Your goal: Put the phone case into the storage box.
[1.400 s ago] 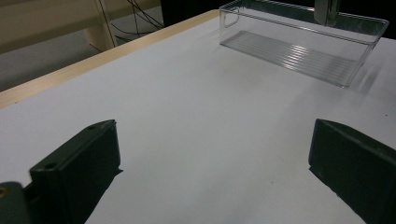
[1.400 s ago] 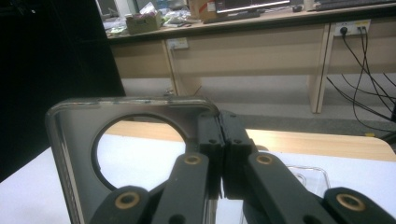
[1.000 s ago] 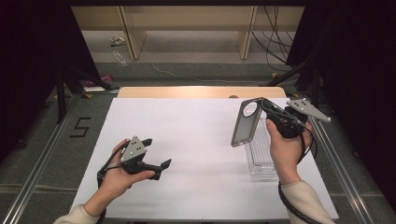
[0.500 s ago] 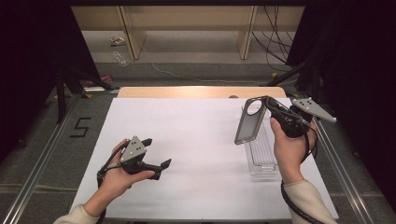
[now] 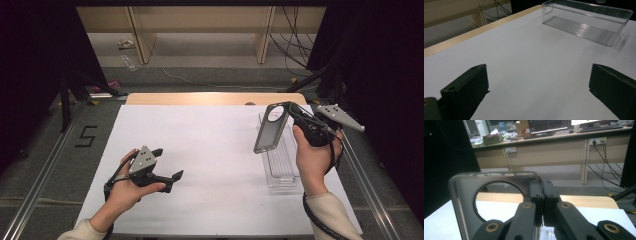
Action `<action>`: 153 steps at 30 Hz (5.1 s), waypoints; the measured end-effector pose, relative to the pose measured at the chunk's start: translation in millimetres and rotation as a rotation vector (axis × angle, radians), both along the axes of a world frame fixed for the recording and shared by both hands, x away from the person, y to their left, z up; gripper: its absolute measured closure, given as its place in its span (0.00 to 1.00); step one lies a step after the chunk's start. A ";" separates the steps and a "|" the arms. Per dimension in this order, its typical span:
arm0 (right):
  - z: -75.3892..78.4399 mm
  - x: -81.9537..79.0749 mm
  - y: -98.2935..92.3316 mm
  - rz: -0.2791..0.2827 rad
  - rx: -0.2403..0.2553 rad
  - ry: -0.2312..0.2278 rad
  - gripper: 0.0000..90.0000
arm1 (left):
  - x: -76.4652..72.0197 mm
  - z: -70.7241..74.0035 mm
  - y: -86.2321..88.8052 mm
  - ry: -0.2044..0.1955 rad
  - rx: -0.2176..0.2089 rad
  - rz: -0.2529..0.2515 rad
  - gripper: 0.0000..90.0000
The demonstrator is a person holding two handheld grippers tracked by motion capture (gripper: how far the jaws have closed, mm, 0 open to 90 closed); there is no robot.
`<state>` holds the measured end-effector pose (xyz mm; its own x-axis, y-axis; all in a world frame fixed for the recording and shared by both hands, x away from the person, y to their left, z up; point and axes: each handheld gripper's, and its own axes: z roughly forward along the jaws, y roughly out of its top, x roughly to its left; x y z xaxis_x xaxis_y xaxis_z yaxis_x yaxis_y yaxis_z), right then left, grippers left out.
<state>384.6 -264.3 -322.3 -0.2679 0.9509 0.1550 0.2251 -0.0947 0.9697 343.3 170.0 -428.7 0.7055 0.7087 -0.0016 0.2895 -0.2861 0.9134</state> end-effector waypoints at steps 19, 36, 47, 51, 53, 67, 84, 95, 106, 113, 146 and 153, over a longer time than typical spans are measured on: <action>1.8 0.4 -9.1 -0.026 -0.003 -0.007 0.99 | 0.0 0.3 0.3 -0.003 0.001 0.003 0.02; 2.1 1.3 -17.4 -0.059 -0.006 -0.015 0.99 | 0.0 0.5 0.3 -0.003 0.001 0.004 0.03; 2.1 1.8 -20.6 -0.072 -0.009 -0.017 0.99 | 0.0 0.4 0.1 -0.002 0.000 0.004 0.03; 1.7 2.1 -21.2 -0.075 -0.011 -0.018 0.99 | 0.0 0.3 0.3 -0.001 0.000 0.005 0.03; 1.6 2.2 -21.4 -0.075 -0.012 -0.019 0.99 | 0.0 0.4 0.2 -0.002 -0.001 0.005 0.03; 0.3 3.7 -24.9 -0.089 -0.017 -0.017 0.99 | 0.1 0.1 0.0 0.000 -0.002 0.005 0.03; -1.5 6.2 -27.4 -0.093 -0.019 -0.010 0.99 | 0.3 -0.7 -0.4 0.001 0.001 0.002 0.03; -1.6 8.0 -30.7 -0.103 -0.024 -0.011 0.99 | 0.6 -1.1 -0.4 0.001 0.004 -0.001 0.03; -2.1 10.3 -33.0 -0.108 -0.028 -0.009 0.99 | 0.4 -1.3 -0.4 0.003 0.002 -0.001 0.03; -2.2 12.1 -34.7 -0.112 -0.031 -0.009 0.99 | 0.5 -1.4 -0.5 0.004 0.002 -0.002 0.04; -2.3 22.3 -32.5 -0.106 -0.038 -0.012 0.99 | 0.9 -2.4 -0.3 0.007 0.004 -0.003 0.04; -2.0 23.6 -32.3 -0.113 -0.041 -0.017 0.99 | 0.8 -2.2 -0.3 0.007 0.006 -0.002 0.04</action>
